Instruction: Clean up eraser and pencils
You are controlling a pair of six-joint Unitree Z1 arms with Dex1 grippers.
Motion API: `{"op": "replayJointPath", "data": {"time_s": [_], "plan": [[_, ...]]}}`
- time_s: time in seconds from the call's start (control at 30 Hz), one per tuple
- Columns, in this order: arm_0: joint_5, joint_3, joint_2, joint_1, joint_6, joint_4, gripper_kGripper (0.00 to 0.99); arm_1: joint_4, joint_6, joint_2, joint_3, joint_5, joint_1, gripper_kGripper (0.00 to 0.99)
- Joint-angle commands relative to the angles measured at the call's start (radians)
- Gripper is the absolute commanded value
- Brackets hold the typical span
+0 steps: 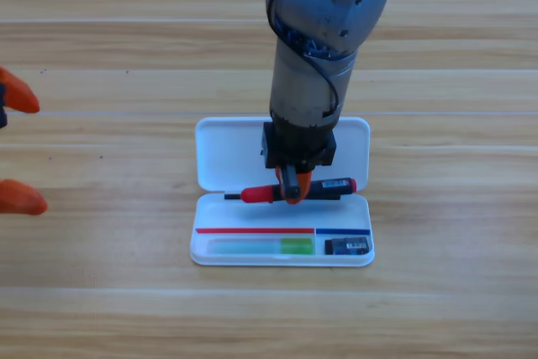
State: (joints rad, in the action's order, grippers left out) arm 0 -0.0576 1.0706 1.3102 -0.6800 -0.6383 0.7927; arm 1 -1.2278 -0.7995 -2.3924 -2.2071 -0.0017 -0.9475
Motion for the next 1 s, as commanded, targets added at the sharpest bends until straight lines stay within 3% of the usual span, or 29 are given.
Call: {"op": "replayJointPath", "data": {"time_s": [0.03, 0.1, 0.13, 0.23, 0.4, 0.6, 0.67, 0.83, 1.0], "plan": [[-0.01, -0.037, -0.009, 0.014, 0.005, -0.018, 0.99, -0.021, 0.019, -0.074, -0.005, -0.012, -0.031, 0.301], [-0.01, -0.04, -0.009, 0.014, 0.005, -0.018, 0.99, -0.021, 0.028, -0.071, -0.006, -0.012, -0.031, 0.788], [-0.01, -0.04, -0.009, 0.014, 0.005, -0.018, 0.99, -0.021, 0.031, -0.065, -0.008, -0.014, -0.031, 0.884], [-0.011, -0.04, -0.009, 0.014, 0.005, -0.018, 0.99, -0.042, 0.031, -0.021, -0.006, 0.002, -0.033, 0.919], [-0.016, -0.038, -0.009, 0.014, 0.005, -0.024, 0.99, -0.137, 0.031, 0.176, 0.035, 0.104, -0.062, 0.943], [-0.039, 0.02, 0.027, 0.036, 0.006, -0.058, 0.99, -0.121, 0.072, 0.536, 0.241, 0.246, -0.068, 0.945], [-0.039, 0.063, 0.064, 0.046, 0.006, -0.067, 0.99, -0.065, 0.114, 0.641, 0.339, 0.267, -0.053, 0.946], [-0.031, 0.138, 0.196, 0.083, -0.004, -0.178, 0.989, 0.134, 0.281, 0.871, 0.558, 0.416, 0.075, 0.988], [0.022, 0.229, 0.369, 0.135, -0.02, -0.299, 0.971, 0.318, 0.342, 0.995, 0.738, 0.456, 0.084, 0.989]]}}
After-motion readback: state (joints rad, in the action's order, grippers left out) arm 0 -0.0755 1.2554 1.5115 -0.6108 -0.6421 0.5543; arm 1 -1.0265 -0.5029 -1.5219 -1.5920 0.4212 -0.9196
